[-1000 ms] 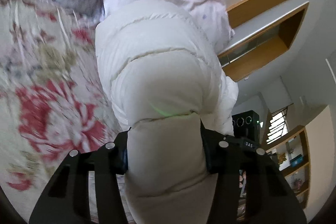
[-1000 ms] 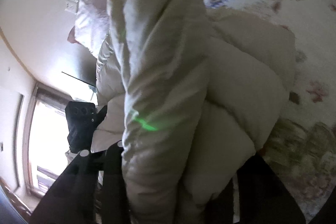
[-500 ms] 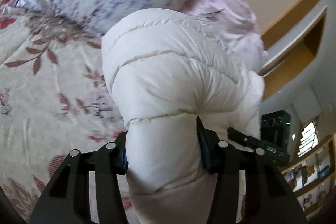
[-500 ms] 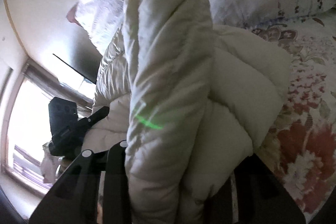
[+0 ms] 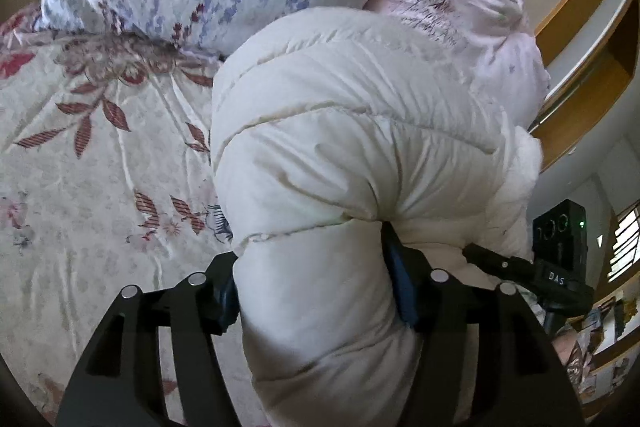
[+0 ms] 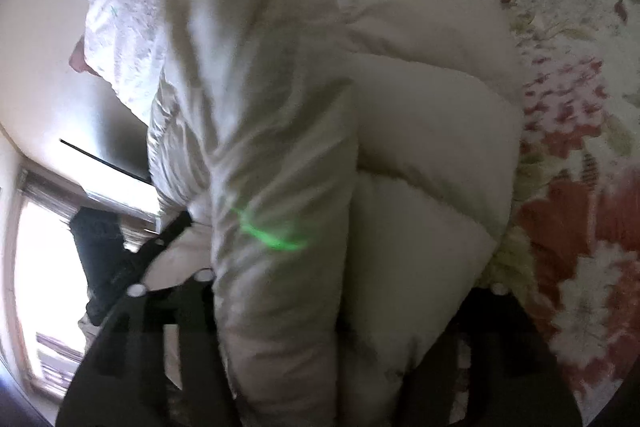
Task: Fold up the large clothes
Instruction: 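Lower the jacket roll onto the bed by the pillows and open both tools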
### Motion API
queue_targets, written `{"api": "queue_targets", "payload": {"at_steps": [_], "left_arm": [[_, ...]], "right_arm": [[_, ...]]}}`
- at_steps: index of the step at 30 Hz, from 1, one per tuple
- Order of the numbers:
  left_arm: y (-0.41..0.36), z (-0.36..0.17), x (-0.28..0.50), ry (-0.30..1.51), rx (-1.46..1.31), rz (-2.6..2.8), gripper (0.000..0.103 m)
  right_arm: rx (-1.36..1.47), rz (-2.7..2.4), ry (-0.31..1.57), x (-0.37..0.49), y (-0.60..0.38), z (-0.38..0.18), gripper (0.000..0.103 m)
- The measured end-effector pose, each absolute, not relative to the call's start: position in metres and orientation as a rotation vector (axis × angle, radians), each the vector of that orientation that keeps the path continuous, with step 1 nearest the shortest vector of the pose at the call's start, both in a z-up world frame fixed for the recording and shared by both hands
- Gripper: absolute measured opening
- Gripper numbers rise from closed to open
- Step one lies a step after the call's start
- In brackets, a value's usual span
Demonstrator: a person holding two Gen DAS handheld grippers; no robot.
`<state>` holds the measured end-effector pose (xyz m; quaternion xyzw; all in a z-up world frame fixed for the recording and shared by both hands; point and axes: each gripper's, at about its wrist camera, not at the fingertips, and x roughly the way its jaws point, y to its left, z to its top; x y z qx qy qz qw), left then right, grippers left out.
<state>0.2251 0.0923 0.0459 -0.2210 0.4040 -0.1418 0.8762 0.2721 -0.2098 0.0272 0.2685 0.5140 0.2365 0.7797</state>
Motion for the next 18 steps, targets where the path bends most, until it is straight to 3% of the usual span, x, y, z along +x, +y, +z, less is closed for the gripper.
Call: {"api": "queue_targets", "payload": {"at_steps": [1, 2, 8, 13, 15, 17, 18], "left_arm": [[0.092, 0.050, 0.221, 0.831, -0.450, -0.289, 0.062], [0.092, 0.055, 0.215, 0.815, -0.430, -0.278, 0.062], [0.084, 0.087, 0.172, 0.693, -0.257, -0.210, 0.062], [0.058, 0.098, 0.144, 0.654, -0.130, -0.198, 0.067], [0.045, 0.098, 0.138, 0.655, -0.078, -0.193, 0.069], [0.035, 0.096, 0.136, 0.662, -0.030, -0.174, 0.070], [0.032, 0.095, 0.135, 0.663, -0.011, -0.168, 0.072]], "right_arm": [[0.545, 0.488, 1.104, 0.269, -0.214, 0.033, 0.076], [0.515, 0.465, 1.083, 0.265, -0.218, 0.041, 0.078], [0.527, 0.312, 0.884, 0.257, -0.269, 0.087, 0.076], [0.498, 0.367, 0.883, 0.269, -0.253, 0.098, 0.063], [0.454, 0.368, 0.910, 0.276, -0.236, 0.092, 0.049], [0.443, 0.381, 0.926, 0.277, -0.225, 0.085, 0.025], [0.429, 0.371, 0.918, 0.277, -0.220, 0.087, 0.022]]}}
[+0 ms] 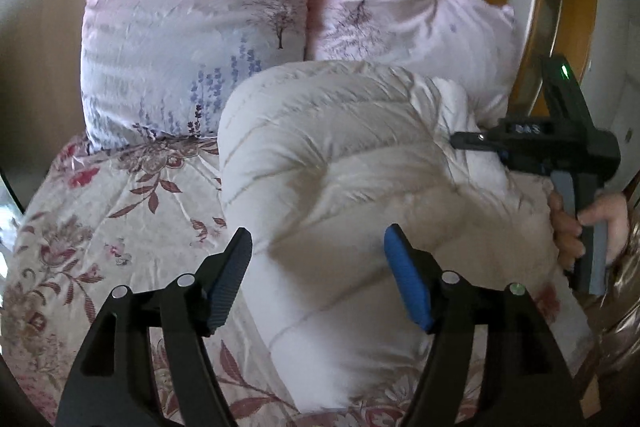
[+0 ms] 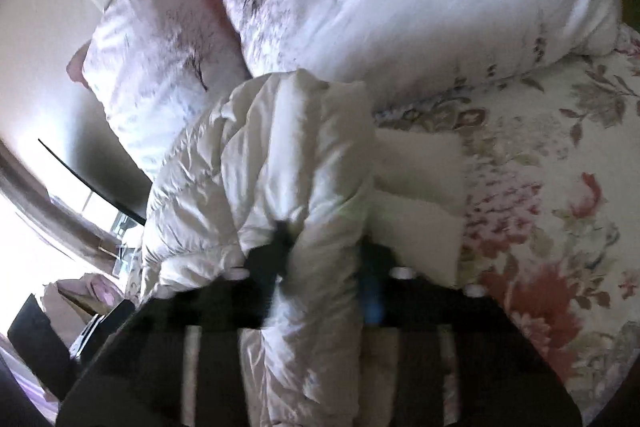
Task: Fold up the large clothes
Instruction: 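Lower the jacket roll onto the bed by the pillows and open both tools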
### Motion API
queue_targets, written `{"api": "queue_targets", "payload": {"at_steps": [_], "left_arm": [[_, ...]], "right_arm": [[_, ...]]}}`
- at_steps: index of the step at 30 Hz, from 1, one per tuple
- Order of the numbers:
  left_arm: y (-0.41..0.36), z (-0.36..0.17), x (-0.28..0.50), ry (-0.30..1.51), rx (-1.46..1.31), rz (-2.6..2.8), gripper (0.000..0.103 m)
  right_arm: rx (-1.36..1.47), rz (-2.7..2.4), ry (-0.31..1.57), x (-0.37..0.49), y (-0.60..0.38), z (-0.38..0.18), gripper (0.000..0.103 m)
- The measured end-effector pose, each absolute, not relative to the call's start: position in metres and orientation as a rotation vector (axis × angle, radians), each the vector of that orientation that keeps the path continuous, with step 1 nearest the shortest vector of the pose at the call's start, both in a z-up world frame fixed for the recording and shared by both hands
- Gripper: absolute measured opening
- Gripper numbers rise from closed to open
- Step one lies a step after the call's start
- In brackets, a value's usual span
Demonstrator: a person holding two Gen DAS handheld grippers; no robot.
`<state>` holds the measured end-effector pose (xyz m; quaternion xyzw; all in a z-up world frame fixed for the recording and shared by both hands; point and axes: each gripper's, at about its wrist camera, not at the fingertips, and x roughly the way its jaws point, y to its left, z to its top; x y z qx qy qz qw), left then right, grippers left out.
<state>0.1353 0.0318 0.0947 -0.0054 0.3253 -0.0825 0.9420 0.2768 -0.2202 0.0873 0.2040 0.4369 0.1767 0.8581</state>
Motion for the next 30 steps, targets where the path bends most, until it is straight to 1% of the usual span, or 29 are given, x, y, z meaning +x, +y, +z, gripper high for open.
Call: {"api": "queue_targets", "payload": {"at_steps": [1, 4, 14, 18, 21, 24, 27, 28, 30], "left_arm": [[0.031, 0.093, 0.132, 0.663, 0.000, -0.162, 0.073], [0.026, 0.091, 0.133, 0.669, 0.009, -0.158, 0.075], [0.009, 0.079, 0.141, 0.692, 0.030, -0.173, 0.077], [0.003, 0.074, 0.147, 0.702, 0.040, -0.179, 0.077], [-0.001, 0.068, 0.153, 0.717, 0.049, -0.178, 0.079], [-0.003, 0.060, 0.162, 0.738, 0.047, -0.180, 0.080], [-0.001, 0.053, 0.170, 0.767, 0.034, -0.171, 0.081], [-0.001, 0.052, 0.171, 0.773, 0.030, -0.170, 0.081], [0.001, 0.050, 0.172, 0.782, 0.024, -0.168, 0.081]], "right_arm": [[0.412, 0.349, 0.905, 0.277, -0.216, 0.089, 0.017], [0.385, 0.279, 0.888, 0.278, -0.222, 0.088, 0.014], [0.324, 0.146, 0.924, 0.285, -0.224, 0.066, 0.013], [0.337, 0.121, 0.937, 0.287, -0.230, 0.058, 0.014], [0.352, 0.102, 0.946, 0.287, -0.235, 0.051, 0.014], [0.368, 0.093, 0.954, 0.288, -0.240, 0.044, 0.017], [0.340, 0.085, 0.937, 0.279, -0.240, 0.053, 0.031], [0.326, 0.083, 0.923, 0.274, -0.239, 0.058, 0.032], [0.283, 0.102, 0.873, 0.254, -0.236, 0.073, 0.032]]}}
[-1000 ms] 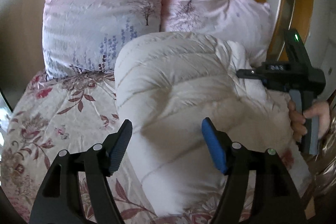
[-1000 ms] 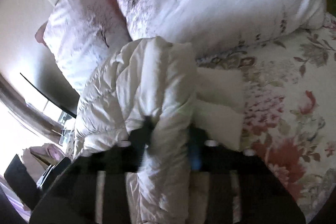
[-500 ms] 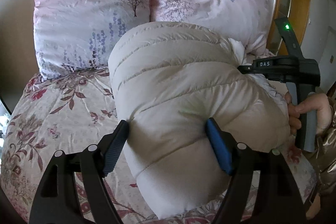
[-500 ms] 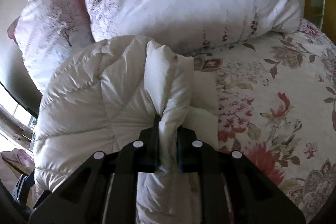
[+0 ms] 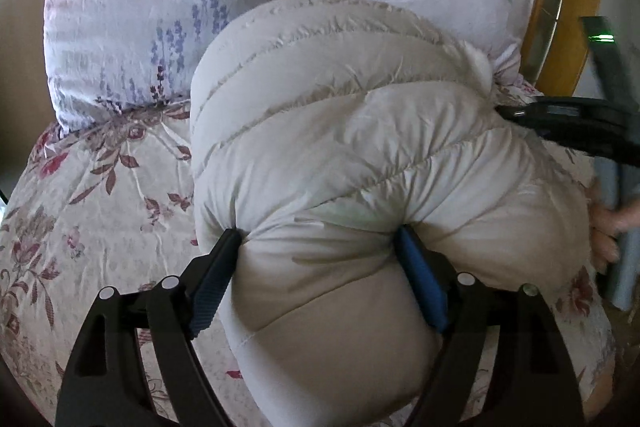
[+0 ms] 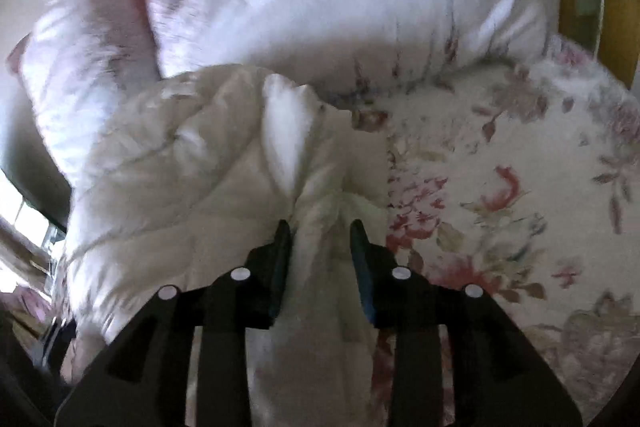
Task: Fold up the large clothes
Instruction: 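Lower the jacket roll onto the bed by the pillows and open both tools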
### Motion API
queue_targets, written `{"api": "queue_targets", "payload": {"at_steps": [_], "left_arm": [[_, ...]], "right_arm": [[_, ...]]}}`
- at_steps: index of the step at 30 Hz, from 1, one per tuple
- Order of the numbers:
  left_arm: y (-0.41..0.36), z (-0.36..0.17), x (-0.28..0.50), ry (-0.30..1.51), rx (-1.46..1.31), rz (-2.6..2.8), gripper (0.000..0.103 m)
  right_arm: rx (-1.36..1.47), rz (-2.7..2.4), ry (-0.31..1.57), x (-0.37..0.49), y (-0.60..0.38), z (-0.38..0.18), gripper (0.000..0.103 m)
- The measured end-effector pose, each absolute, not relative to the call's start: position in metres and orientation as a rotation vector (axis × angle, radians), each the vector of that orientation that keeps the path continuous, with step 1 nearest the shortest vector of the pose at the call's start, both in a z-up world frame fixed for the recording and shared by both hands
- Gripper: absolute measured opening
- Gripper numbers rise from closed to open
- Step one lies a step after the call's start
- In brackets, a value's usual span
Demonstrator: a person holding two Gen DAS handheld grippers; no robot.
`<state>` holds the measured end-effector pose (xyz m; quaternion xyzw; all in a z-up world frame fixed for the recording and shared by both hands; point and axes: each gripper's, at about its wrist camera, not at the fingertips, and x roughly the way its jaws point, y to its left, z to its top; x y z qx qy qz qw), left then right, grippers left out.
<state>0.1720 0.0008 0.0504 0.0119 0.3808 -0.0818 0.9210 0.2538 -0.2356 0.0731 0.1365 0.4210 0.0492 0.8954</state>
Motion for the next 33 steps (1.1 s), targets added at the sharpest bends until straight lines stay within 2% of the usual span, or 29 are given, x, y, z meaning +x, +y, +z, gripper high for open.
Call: {"api": "queue_targets", "payload": {"at_steps": [3, 9, 13, 19, 27, 29, 31, 33], "left_arm": [[0.001, 0.050, 0.173, 0.785, 0.026, -0.162, 0.081], [-0.002, 0.049, 0.173, 0.785, 0.041, -0.150, 0.081], [-0.004, 0.049, 0.173, 0.781, 0.047, -0.146, 0.083], [-0.005, 0.048, 0.174, 0.771, 0.059, -0.150, 0.085], [-0.004, 0.048, 0.174, 0.766, 0.049, -0.141, 0.087], [-0.004, 0.049, 0.173, 0.766, 0.044, -0.142, 0.090], [-0.003, 0.049, 0.173, 0.771, 0.034, -0.139, 0.099], [0.000, 0.051, 0.171, 0.775, 0.013, -0.131, 0.100]], "right_arm": [[0.245, 0.164, 0.818, 0.221, -0.228, 0.090, 0.032], [0.171, 0.238, 0.828, 0.180, -0.210, 0.092, 0.032], [0.125, 0.218, 0.907, 0.182, -0.204, 0.071, 0.030], [0.228, 0.211, 0.951, 0.192, -0.218, 0.044, 0.030], [0.183, 0.202, 0.900, 0.169, -0.214, 0.062, 0.029], [0.169, 0.204, 0.899, 0.162, -0.214, 0.064, 0.029], [0.116, 0.190, 0.924, 0.160, -0.211, 0.061, 0.030], [0.073, 0.161, 0.932, 0.160, -0.209, 0.061, 0.034]]}}
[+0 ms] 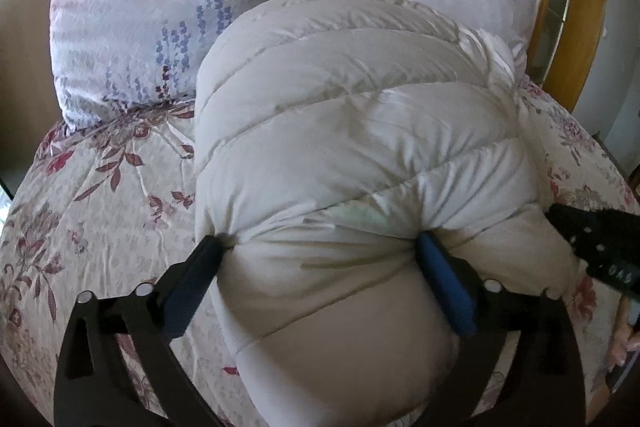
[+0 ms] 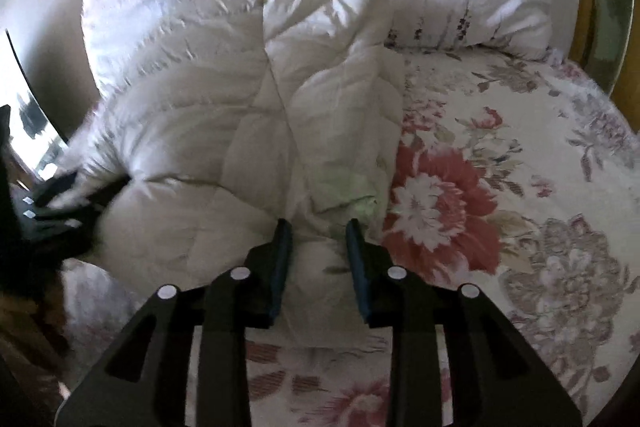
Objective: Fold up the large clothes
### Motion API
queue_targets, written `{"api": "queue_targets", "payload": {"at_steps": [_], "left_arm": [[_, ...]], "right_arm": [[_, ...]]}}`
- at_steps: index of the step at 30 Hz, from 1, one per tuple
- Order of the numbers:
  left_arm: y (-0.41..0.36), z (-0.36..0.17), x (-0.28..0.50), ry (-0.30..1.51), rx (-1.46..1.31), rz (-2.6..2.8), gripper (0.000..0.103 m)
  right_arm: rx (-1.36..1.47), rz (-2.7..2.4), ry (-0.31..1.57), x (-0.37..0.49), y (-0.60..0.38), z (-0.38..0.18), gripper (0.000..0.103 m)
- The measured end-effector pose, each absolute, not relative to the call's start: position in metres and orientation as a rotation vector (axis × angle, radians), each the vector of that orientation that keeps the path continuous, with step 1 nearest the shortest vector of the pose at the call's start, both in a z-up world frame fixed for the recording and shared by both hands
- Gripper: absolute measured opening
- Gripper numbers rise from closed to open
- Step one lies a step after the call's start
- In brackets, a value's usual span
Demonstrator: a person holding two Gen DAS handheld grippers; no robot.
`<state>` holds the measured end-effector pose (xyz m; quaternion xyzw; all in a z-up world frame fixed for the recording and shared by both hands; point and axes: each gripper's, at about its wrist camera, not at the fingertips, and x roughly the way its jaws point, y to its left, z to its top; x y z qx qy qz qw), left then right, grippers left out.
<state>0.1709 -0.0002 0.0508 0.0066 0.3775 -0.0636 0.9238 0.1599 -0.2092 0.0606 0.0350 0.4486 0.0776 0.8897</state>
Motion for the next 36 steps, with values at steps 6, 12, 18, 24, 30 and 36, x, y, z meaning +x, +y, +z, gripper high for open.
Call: {"api": "queue_targets", "payload": {"at_steps": [6, 12, 18, 24, 30, 36], "left_arm": [[0.015, 0.067, 0.137, 0.724, -0.054, -0.114, 0.102], [0.020, 0.072, 0.096, 0.718, -0.031, -0.087, 0.102], [0.028, 0.048, 0.082, 0.839, -0.033, 0.009, 0.102], [0.027, 0.031, 0.075, 0.896, -0.028, 0.011, 0.102], [0.023, 0.024, 0.076, 0.928, -0.024, 0.010, 0.102], [0.019, 0.021, 0.075, 0.943, -0.019, 0.011, 0.102]], "right_arm": [[-0.023, 0.163, 0.873, 0.130, -0.200, 0.087, 0.086], [-0.109, 0.197, 0.913, 0.101, -0.186, 0.092, 0.097], [-0.151, 0.216, 0.979, 0.090, -0.171, 0.077, 0.098], [-0.119, 0.187, 1.055, 0.094, -0.168, 0.060, 0.098], [-0.101, 0.162, 1.076, 0.092, -0.173, 0.054, 0.098], [-0.106, 0.167, 1.085, 0.092, -0.172, 0.051, 0.098]]}}
